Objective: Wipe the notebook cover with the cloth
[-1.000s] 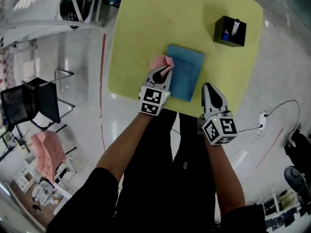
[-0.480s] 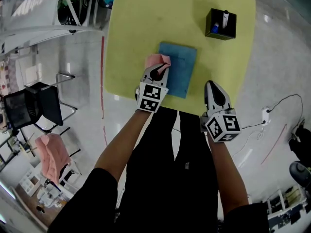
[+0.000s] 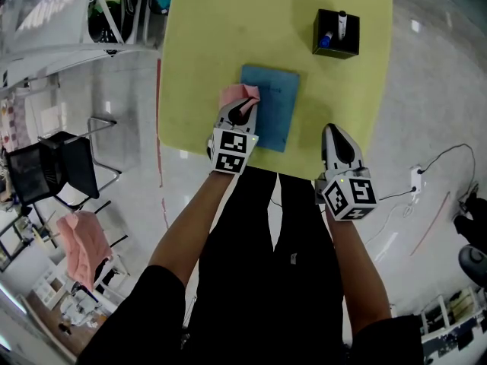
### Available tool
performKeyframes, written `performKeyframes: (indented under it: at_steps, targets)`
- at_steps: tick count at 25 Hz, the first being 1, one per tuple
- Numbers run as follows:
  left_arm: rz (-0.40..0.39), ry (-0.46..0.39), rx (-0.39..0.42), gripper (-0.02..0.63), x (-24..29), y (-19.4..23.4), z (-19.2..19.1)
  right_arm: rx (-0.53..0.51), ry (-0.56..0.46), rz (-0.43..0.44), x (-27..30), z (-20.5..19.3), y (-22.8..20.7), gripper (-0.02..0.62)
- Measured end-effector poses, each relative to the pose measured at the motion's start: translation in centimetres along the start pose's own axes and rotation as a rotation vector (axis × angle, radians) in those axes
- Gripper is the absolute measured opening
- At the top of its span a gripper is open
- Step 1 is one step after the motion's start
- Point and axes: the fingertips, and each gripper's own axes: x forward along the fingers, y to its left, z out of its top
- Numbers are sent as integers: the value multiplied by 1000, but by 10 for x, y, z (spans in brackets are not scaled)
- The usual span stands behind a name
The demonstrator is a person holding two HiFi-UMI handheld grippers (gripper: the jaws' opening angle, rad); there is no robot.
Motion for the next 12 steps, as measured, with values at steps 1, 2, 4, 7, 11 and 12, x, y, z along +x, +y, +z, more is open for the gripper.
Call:
performKeyframes:
  at_steps: [1,2,4,7,11,12]
  targets:
    - [1,5,1,31,0,0,0,1,-2,-3,0,1,-2,32]
    - [2,9,1,31,1,0,1,5,-2,-5,-1,1,-4,32]
    - [2,15,1,31,1,1,1,16,-2,-9,-1,1,-7,32]
    - [8,16,16,31,2,0,2,27,0,-16,0,0,-12,32]
    - [3,25,23,31,5,-5,-1,40,5,-19,1,-4,-14,32]
    - [-2,25,20,31,6,-7,-1,41,6,-19,1,-5,-14,32]
